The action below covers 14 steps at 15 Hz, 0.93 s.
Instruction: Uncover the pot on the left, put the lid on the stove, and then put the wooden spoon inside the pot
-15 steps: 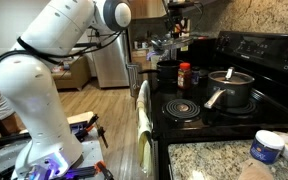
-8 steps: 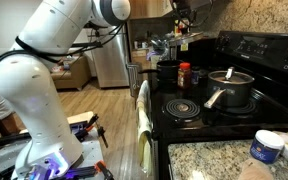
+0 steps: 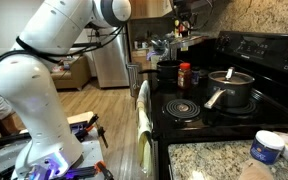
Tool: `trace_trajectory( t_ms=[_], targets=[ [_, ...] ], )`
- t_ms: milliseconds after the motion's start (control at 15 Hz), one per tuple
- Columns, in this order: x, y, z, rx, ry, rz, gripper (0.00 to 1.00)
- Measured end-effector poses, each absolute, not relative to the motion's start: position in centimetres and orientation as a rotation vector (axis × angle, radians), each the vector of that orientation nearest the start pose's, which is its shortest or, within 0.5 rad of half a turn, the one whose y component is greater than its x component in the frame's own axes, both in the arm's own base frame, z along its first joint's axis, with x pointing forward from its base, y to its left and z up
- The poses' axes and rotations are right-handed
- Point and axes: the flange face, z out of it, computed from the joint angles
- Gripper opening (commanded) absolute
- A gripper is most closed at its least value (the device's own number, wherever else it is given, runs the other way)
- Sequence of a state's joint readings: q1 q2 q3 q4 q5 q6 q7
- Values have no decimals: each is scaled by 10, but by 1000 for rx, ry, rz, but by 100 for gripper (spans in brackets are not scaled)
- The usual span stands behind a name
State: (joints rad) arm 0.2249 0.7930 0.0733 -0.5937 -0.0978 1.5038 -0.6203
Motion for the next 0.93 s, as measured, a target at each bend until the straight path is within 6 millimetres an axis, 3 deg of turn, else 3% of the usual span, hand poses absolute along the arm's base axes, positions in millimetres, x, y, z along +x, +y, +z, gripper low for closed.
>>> trace_trajectory(
  t_ms=[400,733,800,933],
  targets=[
    [736,162,551,-2938,-1247,-297,34],
    [745,169,519,-2956,-1023,-430,34],
    [745,170,512,-2961,-996,-445,59],
    [742,173,501,-2956,-997,-486,59]
  ],
)
